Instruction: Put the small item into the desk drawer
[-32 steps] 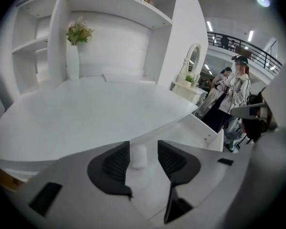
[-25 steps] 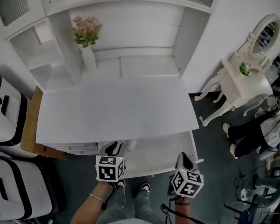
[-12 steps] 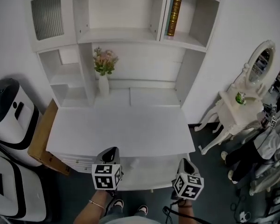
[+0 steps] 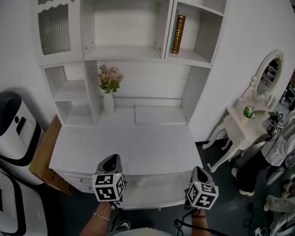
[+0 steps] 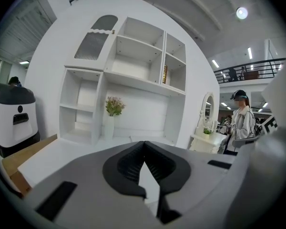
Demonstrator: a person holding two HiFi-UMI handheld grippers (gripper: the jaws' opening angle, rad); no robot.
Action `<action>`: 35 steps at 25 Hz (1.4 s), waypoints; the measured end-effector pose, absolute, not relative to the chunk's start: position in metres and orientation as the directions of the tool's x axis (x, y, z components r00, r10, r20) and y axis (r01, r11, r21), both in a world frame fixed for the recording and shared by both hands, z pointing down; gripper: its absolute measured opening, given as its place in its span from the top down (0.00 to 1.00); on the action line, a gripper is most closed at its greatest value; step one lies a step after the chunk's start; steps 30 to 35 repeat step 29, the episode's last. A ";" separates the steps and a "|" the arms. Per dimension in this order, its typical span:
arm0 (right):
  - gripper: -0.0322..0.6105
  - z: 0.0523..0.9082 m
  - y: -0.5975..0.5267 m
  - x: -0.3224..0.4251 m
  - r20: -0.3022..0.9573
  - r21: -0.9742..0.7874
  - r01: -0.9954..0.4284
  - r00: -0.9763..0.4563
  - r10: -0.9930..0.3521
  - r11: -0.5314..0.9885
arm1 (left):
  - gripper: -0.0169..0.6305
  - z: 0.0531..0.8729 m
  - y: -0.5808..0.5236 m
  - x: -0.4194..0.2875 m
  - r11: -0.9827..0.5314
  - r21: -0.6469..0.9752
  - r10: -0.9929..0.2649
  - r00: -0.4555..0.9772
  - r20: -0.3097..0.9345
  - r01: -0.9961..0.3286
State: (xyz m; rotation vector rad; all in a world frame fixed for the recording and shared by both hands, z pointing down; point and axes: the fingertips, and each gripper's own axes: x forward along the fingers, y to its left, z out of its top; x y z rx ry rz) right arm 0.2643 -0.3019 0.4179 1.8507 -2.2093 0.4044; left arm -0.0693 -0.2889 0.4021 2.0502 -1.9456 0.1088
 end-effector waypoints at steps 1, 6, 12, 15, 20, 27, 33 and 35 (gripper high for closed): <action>0.94 0.416 -0.303 0.264 0.343 -0.064 -0.985 -0.171 -0.924 0.159 | 0.97 0.402 -0.290 -0.070 -0.027 0.171 -0.960 0.073 0.271 -0.985; 0.94 0.411 -0.299 0.269 0.324 -0.036 -0.991 -0.134 -0.937 0.130 | 0.97 0.402 -0.292 -0.075 -0.033 0.159 -0.956 0.078 0.282 -0.987; 0.94 0.414 -0.292 0.273 0.332 -0.057 -0.994 -0.111 -0.937 0.097 | 0.97 0.402 -0.290 -0.076 -0.053 0.154 -0.954 0.095 0.284 -0.987; 0.94 0.413 -0.289 0.272 0.337 -0.053 -0.994 -0.109 -0.935 0.097 | 0.97 0.402 -0.289 -0.074 -0.063 0.162 -0.953 0.108 0.282 -0.985; 0.94 0.414 -0.283 0.270 0.338 -0.050 -0.994 -0.111 -0.935 0.100 | 0.97 0.402 -0.286 -0.071 -0.079 0.183 -0.955 0.127 0.269 -0.980; 0.94 0.415 -0.278 0.269 0.349 -0.046 -0.993 -0.115 -0.930 0.105 | 0.97 0.402 -0.282 -0.073 -0.071 0.195 -0.956 0.122 0.267 -0.978; 0.94 0.417 -0.277 0.269 0.354 -0.053 -0.993 -0.117 -0.928 0.105 | 0.97 0.403 -0.281 -0.074 -0.066 0.195 -0.956 0.119 0.270 -0.979; 0.94 0.417 -0.277 0.269 0.354 -0.053 -0.993 -0.117 -0.928 0.105 | 0.97 0.403 -0.281 -0.074 -0.066 0.195 -0.956 0.119 0.270 -0.979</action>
